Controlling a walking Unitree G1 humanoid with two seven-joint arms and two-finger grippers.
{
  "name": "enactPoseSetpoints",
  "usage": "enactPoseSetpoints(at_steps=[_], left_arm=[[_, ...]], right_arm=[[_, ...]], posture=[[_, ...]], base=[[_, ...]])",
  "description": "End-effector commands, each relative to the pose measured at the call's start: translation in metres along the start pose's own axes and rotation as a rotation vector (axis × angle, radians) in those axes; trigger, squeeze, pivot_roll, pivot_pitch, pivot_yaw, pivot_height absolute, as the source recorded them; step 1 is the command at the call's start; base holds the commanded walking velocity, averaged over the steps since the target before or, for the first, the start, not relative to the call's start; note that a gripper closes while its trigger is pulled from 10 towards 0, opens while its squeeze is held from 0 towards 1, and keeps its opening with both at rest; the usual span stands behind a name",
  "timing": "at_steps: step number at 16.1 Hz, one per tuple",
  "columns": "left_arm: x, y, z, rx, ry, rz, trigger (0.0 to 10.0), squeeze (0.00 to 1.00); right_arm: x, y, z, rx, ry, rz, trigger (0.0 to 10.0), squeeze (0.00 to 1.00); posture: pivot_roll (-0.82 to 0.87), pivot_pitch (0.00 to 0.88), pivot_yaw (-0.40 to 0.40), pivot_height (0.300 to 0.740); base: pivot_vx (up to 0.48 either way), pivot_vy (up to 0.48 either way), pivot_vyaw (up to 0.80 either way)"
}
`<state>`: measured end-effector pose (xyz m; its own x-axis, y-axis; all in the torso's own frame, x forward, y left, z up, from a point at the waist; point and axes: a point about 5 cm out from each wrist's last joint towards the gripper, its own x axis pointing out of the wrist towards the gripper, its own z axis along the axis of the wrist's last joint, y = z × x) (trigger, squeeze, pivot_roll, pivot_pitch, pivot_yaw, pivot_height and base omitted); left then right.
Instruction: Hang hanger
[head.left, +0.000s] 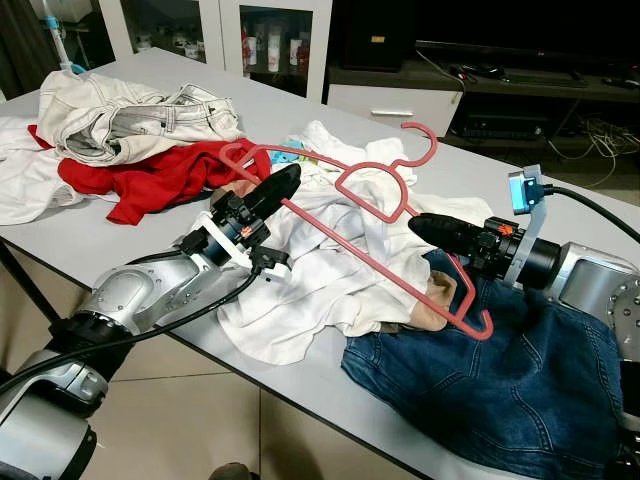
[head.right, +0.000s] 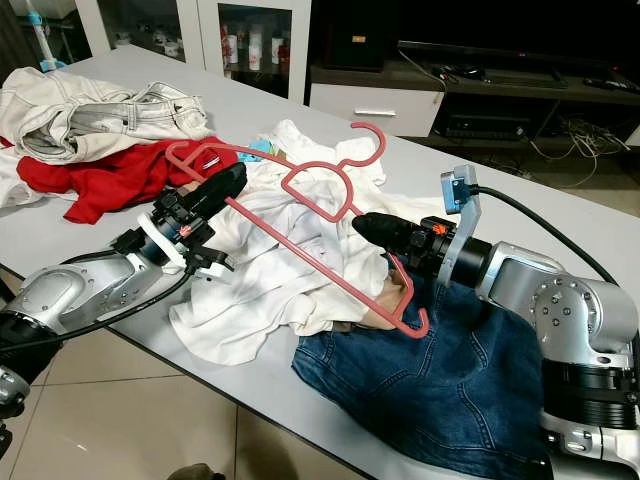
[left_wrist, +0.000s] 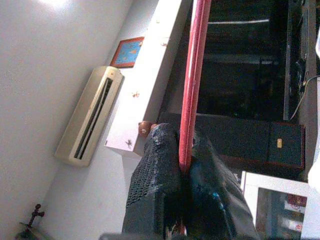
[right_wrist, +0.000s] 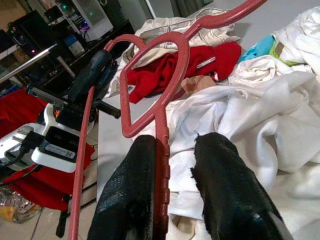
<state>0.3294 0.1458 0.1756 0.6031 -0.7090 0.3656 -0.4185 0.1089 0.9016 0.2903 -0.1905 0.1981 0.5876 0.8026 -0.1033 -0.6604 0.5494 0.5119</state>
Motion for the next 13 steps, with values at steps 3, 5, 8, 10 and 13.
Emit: enactPoseSetpoints(at_steps=[3,5,8,10,13], left_arm=[[0.0057,0.0029,-0.0001,0.018,-0.024,0.017,10.0,0.00],[0.0053,0.0022,0.0005,0.016,-0.024,0.017,10.0,0.00],[0.0061,0.0011,0.0020,0.012,-0.025,0.017,10.0,0.00],[0.0071,0.0011,0.0022,0.011,-0.024,0.022,10.0,0.00],[0.0072,0.0009,0.0025,0.012,-0.024,0.022,10.0,0.00]], right_arm=[[-0.0014,0.0023,0.0109,-0.015,-0.043,0.011,0.0,0.00],[-0.0025,0.0024,0.0096,-0.014,-0.043,0.013,0.0,0.00],[-0.0030,0.0038,0.0094,-0.010,-0.044,0.018,0.0,0.00],[-0.0044,0.0051,0.0102,-0.011,-0.045,0.029,0.0,0.00],[-0.0046,0.0059,0.0107,-0.012,-0.047,0.033,0.0,0.00]], posture=[[-0.04,0.000,-0.064,0.740],[-0.05,0.000,-0.063,0.740],[-0.05,0.000,-0.064,0.740],[-0.05,0.000,-0.065,0.740],[-0.05,0.000,-0.066,0.740]], base=[[0.000,0.000,0.00],[0.000,0.000,0.00],[0.000,0.000,0.00],[0.000,0.000,0.00],[0.000,0.000,0.00]])
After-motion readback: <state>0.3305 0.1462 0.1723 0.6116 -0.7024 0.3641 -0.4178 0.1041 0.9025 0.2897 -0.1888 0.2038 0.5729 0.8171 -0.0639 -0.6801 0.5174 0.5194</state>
